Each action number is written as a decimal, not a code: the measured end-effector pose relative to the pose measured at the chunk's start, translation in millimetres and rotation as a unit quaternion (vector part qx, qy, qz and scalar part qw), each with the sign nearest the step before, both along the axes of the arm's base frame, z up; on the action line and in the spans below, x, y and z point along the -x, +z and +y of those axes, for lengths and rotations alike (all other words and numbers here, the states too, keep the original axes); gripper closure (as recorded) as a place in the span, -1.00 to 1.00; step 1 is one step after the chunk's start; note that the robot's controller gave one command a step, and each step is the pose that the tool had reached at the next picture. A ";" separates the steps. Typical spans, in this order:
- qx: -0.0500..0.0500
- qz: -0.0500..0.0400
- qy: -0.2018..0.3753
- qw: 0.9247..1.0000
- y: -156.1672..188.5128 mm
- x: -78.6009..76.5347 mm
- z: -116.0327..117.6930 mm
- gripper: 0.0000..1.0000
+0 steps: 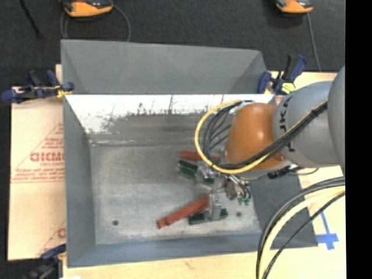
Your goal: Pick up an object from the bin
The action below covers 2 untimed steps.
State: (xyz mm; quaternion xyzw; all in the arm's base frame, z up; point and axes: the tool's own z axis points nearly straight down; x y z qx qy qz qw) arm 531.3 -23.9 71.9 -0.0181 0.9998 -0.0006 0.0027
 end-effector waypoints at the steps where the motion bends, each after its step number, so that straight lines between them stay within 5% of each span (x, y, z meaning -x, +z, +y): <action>1: 0.000 -0.003 0.018 1.000 3.8 53.9 7.6 -1.00; 2: 0.000 0.001 0.047 0.999 -0.6 0.3 20.4 -1.00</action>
Offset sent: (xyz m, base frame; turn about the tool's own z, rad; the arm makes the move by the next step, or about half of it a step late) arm -0.0557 0.0087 0.0019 -0.0393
